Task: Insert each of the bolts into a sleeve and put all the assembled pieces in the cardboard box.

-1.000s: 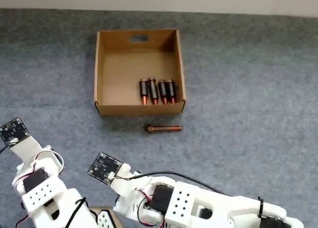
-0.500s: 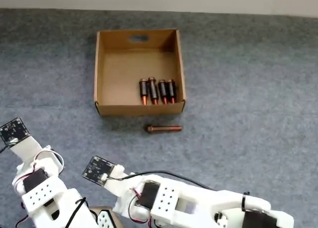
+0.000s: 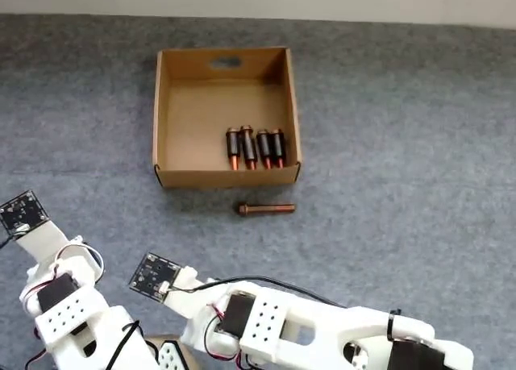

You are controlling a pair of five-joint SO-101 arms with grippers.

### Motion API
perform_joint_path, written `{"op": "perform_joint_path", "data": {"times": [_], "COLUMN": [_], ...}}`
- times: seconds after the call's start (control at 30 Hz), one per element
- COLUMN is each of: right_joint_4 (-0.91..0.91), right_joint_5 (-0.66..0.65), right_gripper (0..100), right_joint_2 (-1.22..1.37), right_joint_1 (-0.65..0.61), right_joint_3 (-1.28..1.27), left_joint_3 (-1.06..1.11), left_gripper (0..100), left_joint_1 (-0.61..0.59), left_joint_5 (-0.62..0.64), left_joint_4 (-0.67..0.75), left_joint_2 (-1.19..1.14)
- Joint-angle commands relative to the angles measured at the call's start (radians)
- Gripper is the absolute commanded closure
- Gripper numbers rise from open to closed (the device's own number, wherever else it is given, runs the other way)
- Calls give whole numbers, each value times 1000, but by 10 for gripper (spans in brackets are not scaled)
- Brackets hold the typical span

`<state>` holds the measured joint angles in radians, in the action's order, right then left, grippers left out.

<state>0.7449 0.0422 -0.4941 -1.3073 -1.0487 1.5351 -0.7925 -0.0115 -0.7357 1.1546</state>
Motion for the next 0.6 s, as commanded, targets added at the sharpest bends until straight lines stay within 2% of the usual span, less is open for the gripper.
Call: {"op": "perform_joint_path", "data": {"times": [0.0,0.57], "right_joint_4": [-13,-12], "right_joint_5": [-44,-44], "right_gripper": [764,764], "right_joint_2": [-1,-1], "right_joint_1": [38,47], "right_joint_3": [50,50], "left_joint_3": [-45,-45], "left_gripper": [980,980], "left_joint_1": [-8,-8], "left_joint_5": [5,5], "left_joint_4": [14,14], "left_joint_2": [1,1]}}
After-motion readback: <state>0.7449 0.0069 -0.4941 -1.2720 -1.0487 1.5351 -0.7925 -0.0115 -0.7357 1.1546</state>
